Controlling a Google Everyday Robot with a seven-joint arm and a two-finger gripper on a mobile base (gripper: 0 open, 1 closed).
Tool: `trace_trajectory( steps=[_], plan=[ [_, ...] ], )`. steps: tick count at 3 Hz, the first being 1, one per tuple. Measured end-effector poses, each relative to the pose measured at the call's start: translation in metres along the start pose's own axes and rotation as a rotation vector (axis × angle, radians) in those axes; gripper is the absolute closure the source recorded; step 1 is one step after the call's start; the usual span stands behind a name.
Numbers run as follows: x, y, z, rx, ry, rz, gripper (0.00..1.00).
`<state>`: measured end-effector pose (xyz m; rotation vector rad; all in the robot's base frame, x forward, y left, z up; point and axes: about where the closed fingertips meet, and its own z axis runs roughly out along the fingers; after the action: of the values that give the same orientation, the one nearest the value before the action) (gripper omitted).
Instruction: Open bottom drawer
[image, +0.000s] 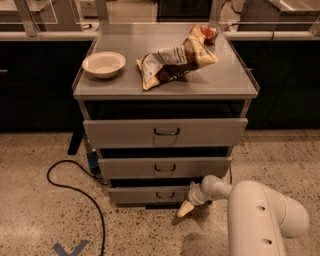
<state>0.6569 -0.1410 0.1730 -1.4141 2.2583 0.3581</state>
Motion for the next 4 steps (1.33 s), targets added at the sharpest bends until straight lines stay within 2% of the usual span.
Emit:
trace_trajectory(
  steps=[3, 4],
  plan=[
    [-0.016, -0.010, 0.017, -0.010, -0.022, -0.009, 0.00],
    [-0.017, -0.011, 0.020, -0.019, -0.023, -0.016, 0.18]
  ],
)
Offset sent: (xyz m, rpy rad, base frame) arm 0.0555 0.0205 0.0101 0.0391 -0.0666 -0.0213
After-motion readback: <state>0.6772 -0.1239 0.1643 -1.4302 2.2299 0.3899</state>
